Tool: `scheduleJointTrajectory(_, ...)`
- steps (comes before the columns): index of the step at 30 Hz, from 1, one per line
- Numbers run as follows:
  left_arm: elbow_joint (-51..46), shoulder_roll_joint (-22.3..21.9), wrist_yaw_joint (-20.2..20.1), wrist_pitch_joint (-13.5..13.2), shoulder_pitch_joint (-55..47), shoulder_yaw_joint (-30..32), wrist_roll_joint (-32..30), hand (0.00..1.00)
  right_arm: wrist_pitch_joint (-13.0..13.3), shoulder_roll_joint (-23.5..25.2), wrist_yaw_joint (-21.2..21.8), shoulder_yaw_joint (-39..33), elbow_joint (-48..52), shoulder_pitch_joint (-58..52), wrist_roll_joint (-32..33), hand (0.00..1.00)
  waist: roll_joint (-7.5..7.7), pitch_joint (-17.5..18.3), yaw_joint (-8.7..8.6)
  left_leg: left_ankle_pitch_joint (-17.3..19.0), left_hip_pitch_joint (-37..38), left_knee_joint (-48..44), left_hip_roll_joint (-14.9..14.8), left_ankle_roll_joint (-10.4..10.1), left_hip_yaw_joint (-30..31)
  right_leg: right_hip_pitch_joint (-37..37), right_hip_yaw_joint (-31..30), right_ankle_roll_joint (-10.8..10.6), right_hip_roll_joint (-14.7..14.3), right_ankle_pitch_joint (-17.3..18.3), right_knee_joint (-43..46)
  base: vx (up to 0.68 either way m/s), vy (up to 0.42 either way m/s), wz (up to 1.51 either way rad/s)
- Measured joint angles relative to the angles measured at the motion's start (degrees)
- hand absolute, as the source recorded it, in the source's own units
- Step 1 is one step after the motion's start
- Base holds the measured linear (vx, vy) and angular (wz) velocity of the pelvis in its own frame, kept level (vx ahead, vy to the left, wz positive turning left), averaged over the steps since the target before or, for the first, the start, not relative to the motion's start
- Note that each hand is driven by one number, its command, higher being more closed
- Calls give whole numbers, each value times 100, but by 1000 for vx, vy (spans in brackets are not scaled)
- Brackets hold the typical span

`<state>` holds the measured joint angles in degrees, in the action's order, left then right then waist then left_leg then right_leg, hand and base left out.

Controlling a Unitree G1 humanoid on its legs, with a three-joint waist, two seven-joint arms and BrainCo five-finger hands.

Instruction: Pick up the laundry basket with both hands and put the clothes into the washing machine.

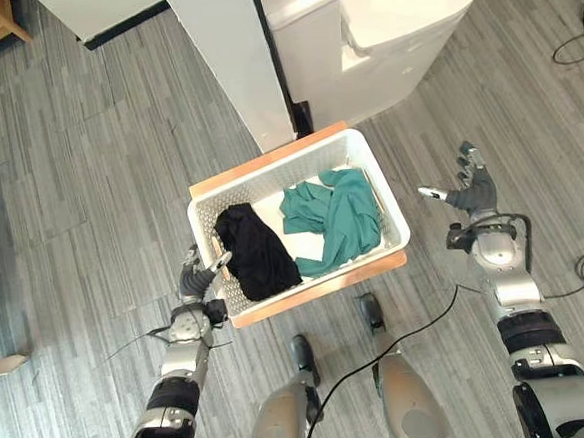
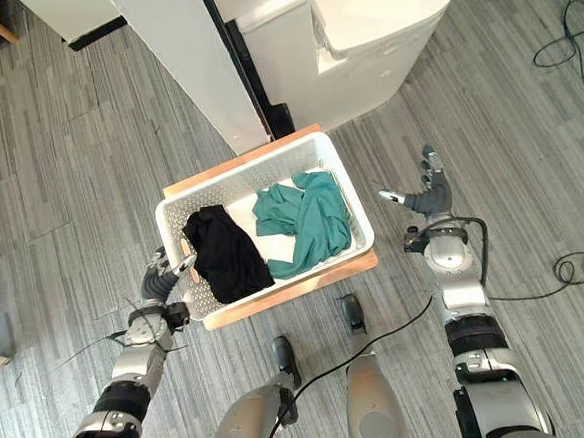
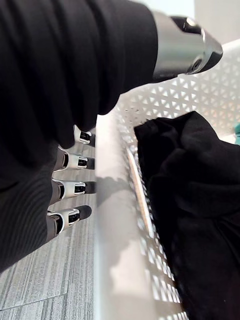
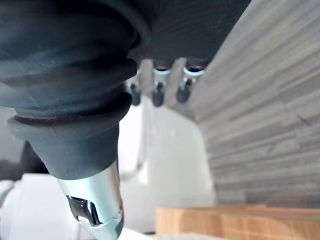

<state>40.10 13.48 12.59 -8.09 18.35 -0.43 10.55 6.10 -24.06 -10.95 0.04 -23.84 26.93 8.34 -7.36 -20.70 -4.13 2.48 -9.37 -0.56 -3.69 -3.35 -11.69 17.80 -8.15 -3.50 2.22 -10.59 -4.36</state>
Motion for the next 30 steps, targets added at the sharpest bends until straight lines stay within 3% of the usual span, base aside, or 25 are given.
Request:
scheduleJointTrajectory(21, 547, -106, 377, 68, 923, 2, 35, 0, -298, 110, -21, 550, -1252, 1357, -461, 0, -39, -290, 18, -52, -256, -29, 138, 53, -162, 323, -239, -93, 103, -159, 1, -7, -3, -3)
scheduleJointTrajectory(30, 551, -117, 401, 3, 1430, -101, 450, 0, -340, -91, -22, 535, -1755, 2368, -670, 0, -134, -534, 8, -184, -617, -20, 293, 175, -63, 634, -184, -192, 268, -257, 1, -3, 5, 9)
